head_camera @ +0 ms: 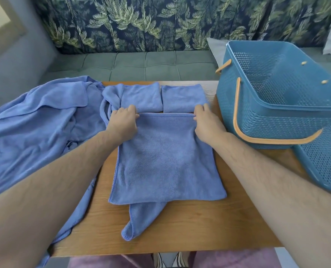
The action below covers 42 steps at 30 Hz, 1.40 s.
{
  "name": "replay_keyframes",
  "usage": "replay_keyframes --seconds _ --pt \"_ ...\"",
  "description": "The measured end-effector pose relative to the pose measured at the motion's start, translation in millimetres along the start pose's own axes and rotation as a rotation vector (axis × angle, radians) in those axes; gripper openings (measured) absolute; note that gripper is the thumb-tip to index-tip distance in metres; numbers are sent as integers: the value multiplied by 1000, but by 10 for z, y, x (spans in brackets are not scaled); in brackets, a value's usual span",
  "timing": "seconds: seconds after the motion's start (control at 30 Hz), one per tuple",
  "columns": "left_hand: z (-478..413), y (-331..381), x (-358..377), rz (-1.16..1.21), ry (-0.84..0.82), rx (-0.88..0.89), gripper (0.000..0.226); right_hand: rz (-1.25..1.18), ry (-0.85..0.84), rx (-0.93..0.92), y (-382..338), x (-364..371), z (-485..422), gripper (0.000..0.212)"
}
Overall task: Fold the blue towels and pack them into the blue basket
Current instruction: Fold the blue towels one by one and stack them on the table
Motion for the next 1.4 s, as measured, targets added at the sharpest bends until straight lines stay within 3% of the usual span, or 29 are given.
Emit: replay_keyframes --seconds 0.13,0.3,0.5,0.67,0.83,0.93,1.07,1.27,1.4 --pt "21 -1 -250 191 50 2 8 -6 -1 -27 -66 -201 66 26" --pt "104 56 -648 260 73 99 15 -57 2 -24 -69 -503 167 16" --pt "295 92 -999 156 -50 237 28 -108 56 -60 -117 -1006 324 7" --pt "528 85 -1355 90 -10 258 39 -96 52 -110 -242 -1423 519 35" --pt "710 64 -1739 96 83 258 27 -131 33 -156 -333 -1807 710 33" --pt "833 162 -2087 161 180 294 18 -142 92 -197 -348 -2089 816 26" --pt "1047 188 -2544 305 280 185 8 -259 162 -197 -305 -2535 1043 13" --pt "1294 270 -3038 575 322 97 29 -401 102 -179 -296 -2921 1233 4" --pt "1437 368 -3352 711 345 184 36 -541 75 -214 -350 -3234 1436 7"
Point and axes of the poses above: each hand's wrist, its own z-axis away from the middle knuckle, its own x-axis out of the palm, y = z × x, the point moved 9 cm from there along -z, towards the middle knuckle, and after that the axes turned 6 degrees about x, right-handed, at the moved point
